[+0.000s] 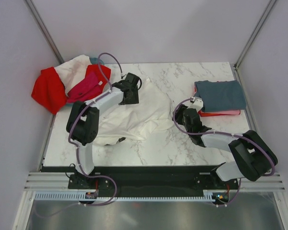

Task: Fold and stack the t-shirts
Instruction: Flatten the tshirt out

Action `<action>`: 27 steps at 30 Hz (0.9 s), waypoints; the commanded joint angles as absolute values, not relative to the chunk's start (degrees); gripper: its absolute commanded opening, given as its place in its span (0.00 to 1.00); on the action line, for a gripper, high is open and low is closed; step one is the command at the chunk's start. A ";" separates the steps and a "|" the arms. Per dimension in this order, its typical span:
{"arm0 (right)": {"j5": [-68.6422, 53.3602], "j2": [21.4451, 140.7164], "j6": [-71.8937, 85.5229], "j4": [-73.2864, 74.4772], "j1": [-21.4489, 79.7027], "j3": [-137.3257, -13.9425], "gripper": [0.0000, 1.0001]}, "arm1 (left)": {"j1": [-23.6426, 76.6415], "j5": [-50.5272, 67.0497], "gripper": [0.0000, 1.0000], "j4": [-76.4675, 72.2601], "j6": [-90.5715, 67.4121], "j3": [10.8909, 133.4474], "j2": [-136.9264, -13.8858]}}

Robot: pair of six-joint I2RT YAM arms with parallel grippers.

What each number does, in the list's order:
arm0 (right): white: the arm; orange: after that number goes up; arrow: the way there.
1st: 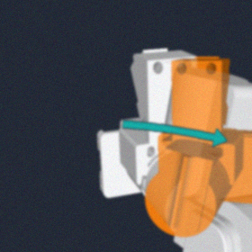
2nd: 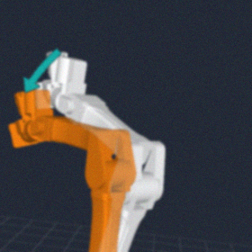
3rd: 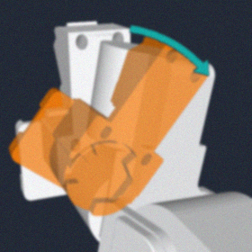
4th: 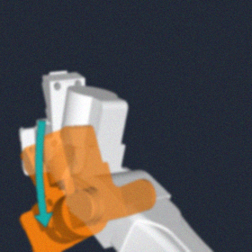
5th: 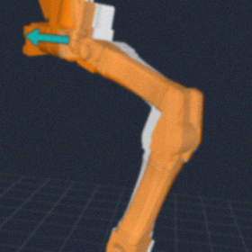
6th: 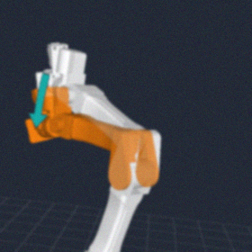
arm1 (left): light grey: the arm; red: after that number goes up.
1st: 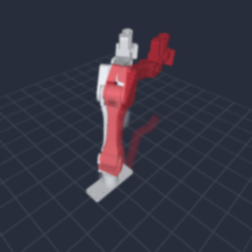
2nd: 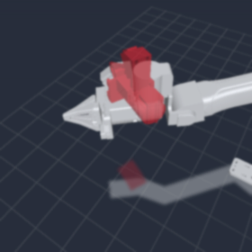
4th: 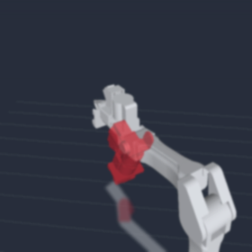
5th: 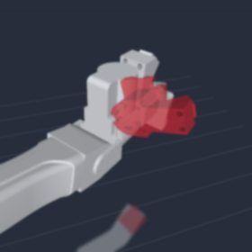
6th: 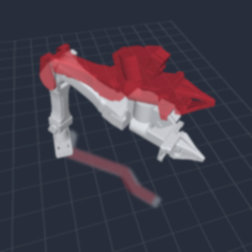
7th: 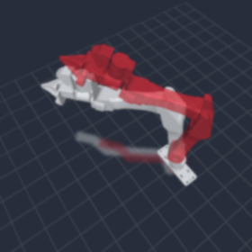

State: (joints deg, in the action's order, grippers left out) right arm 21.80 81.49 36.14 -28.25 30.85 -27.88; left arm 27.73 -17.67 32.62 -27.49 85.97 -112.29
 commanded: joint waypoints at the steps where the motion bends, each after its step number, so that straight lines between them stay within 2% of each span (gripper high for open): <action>1: 22.06 81.83 35.60 -29.53 30.50 -29.18 0.61 | 27.95 -18.02 0.67 32.17 -24.17 89.47 -114.77; 5: 22.06 81.74 35.68 -29.44 30.59 -29.09 0.61 | 28.04 -17.49 0.62 32.26 -24.26 90.17 -116.98; 6: 22.06 81.74 35.68 -29.36 30.59 -29.09 0.61 | 28.04 -17.40 0.56 32.34 -24.26 90.18 -117.33; 10: 22.06 81.65 35.77 -29.44 30.50 -29.09 0.61 | 28.21 -17.40 0.48 32.43 -24.61 89.47 -118.30; 16: 22.06 81.83 35.95 -29.27 30.50 -29.18 0.61 | 28.65 -17.40 0.44 32.43 -24.70 88.68 -119.62; 17: 22.06 81.83 35.95 -29.27 30.50 -29.18 0.61 | 28.74 -17.23 0.40 32.43 -24.44 88.77 -119.71; 18: 22.06 81.83 35.95 -29.18 30.50 -29.27 0.62 | 28.74 -17.05 0.31 32.43 -24.43 88.77 -119.79; 20: 22.24 81.91 35.95 -29.18 30.41 -29.27 0.62 | 28.92 -17.14 0.20 32.52 -24.43 88.42 -119.36; 21: 22.24 81.91 36.03 -29.09 30.41 -29.27 0.61 | 28.92 -17.23 0.06 32.52 -24.43 88.33 -119.09; 22: 22.24 81.91 35.95 -29.00 30.41 -29.35 0.62 | 29.00 -17.66 0.02 32.61 -24.43 88.16 -118.22; 27: 22.24 82.00 36.03 -29.00 30.32 -29.35 0.61 | 29.18 -19.33 0.02 32.78 -25.22 85.35 -113.74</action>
State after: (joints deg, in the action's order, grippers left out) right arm 21.85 81.52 36.16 -28.23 30.52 -27.90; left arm 28.75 -17.56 32.71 -26.06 86.70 -118.61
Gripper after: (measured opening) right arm 0.614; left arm 0.032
